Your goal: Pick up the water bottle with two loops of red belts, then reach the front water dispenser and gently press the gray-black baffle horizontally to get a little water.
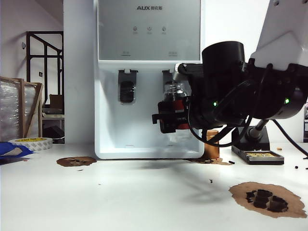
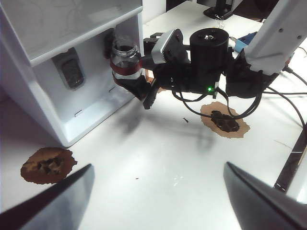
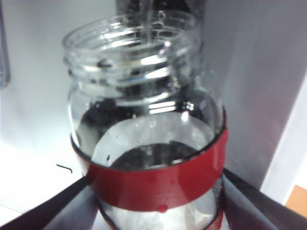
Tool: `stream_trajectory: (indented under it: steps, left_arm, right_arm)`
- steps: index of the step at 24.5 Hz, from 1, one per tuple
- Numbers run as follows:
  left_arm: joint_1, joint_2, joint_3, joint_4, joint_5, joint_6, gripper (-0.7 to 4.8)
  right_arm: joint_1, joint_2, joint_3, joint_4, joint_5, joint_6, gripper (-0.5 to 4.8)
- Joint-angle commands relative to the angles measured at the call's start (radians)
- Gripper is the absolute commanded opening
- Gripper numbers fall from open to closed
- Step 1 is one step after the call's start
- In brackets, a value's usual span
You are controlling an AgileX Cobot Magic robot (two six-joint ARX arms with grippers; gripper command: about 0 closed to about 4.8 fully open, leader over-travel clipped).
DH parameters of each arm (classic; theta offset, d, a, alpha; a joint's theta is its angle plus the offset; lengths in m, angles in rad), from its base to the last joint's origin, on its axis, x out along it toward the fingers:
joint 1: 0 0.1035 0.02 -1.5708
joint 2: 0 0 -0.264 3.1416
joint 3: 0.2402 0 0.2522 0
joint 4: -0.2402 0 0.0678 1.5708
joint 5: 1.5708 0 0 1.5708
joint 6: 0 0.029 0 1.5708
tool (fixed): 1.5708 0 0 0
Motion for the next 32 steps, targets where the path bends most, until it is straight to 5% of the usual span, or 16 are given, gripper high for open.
stream_trajectory:
  steps: [1,25,29,32]
  left_arm:
    - [0.000,0.002,0.005,0.011,0.003,0.003,4.33]
    - [0.000,0.002,0.005,0.012,0.000,0.004,4.33]
    - [0.000,0.002,0.005,0.022,0.000,0.004,4.33]
    - [0.000,0.002,0.005,0.027,0.001,0.004,4.33]
  right_arm:
    - [-0.008,-0.004,0.014,0.023,0.001,0.001,3.39]
    - [0.020,-0.050,-0.101,0.122,-0.021,0.000,3.39]
    - [0.034,-0.087,-0.204,0.211,-0.074,0.005,3.39]
    - [0.035,-0.112,-0.253,0.219,-0.262,0.039,3.37]
